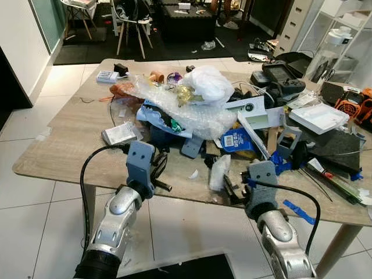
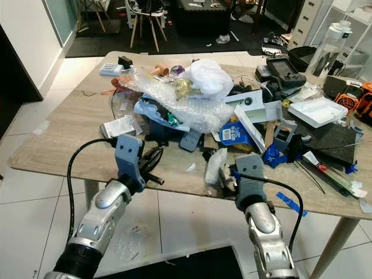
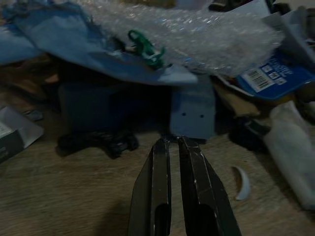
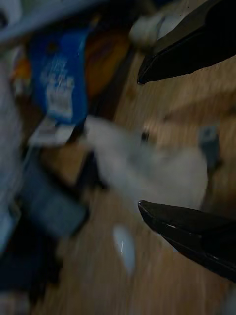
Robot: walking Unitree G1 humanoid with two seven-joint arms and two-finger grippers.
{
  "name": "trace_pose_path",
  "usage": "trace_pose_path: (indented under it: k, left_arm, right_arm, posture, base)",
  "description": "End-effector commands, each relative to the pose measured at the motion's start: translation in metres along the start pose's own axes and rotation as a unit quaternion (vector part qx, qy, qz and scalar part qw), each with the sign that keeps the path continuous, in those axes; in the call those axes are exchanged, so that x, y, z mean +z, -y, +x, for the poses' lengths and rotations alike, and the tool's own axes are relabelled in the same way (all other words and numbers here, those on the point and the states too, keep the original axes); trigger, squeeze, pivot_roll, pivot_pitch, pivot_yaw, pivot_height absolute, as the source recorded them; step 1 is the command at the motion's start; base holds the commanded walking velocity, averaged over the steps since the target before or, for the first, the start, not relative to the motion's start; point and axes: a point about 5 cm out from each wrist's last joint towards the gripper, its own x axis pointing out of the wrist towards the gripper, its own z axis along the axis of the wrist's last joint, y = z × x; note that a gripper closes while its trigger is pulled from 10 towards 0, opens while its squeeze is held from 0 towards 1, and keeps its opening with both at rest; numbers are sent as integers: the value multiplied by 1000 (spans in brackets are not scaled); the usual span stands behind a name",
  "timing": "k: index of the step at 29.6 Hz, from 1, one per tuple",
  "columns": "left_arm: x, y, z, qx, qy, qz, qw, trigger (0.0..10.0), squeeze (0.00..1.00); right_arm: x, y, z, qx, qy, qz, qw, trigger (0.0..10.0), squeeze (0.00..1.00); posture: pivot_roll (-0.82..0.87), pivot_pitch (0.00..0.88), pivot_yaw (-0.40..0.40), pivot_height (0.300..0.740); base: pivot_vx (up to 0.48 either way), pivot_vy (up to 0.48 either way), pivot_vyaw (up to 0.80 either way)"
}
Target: Picking trash to rubbish bin
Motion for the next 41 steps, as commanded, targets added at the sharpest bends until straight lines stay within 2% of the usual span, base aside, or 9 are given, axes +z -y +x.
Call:
trace_pose_path:
  k: [1, 10, 11, 12, 13, 23, 24, 27, 41]
  left_arm:
    - [1, 4, 0, -5, 9, -8, 1000, 10000, 0]
    - [4, 4, 2, -5, 19, -4, 1000, 10000, 0]
    - [5, 4, 2, -5, 20, -2, 1000, 10000, 0]
    - [5, 4, 2, -5, 20, -2, 1000, 10000, 0]
    - [5, 4, 2, -5, 20, 0, 1000, 10000, 0]
    - [5, 0, 1, -2, 17, 13, 1000, 10000, 0]
    - [4, -1, 0, 0, 16, 14, 1000, 10000, 0]
    - [4, -2, -2, 4, 15, 17, 1000, 10000, 0]
    - [6, -4, 1, 14, 22, 20, 999, 10000, 0]
  right_arm:
    - [6, -3, -2, 12, 20, -5, 1000, 10000, 0]
    - [-7, 14, 8, -25, -12, 3, 1000, 10000, 0]
    - [-8, 15, 9, -21, -11, 9, 1000, 10000, 443]
    - [-8, 15, 9, -21, -11, 9, 1000, 10000, 443]
    - [-8, 16, 10, -18, -11, 14, 1000, 10000, 1000]
    - [-11, 22, 21, -1, -16, 9, 1000, 10000, 1000]
    - [-13, 23, 23, 0, -20, 6, 1000, 10000, 118]
    - [-22, 22, 26, 12, -49, 7, 999, 10000, 0]
    - [-34, 20, 25, 54, -89, 9, 995, 10000, 0]
  posture:
    - [-124, 84, -22, 740]
    - [-120, 83, -23, 740]
    - [-119, 84, -22, 740]
    - [-119, 84, -22, 740]
    - [-120, 85, -21, 740]
    - [-109, 91, -16, 740]
    - [-107, 92, -15, 740]
    - [-101, 95, -17, 740]
    - [-104, 51, -22, 740]
  base:
    - [0, 0, 0]
    - [0, 0, 0]
    - [0, 0, 0]
    - [0, 0, 0]
    - [0, 0, 0]
    - [0, 0, 0]
    - [0, 0, 0]
    - [0, 0, 0]
    - [0, 0, 0]
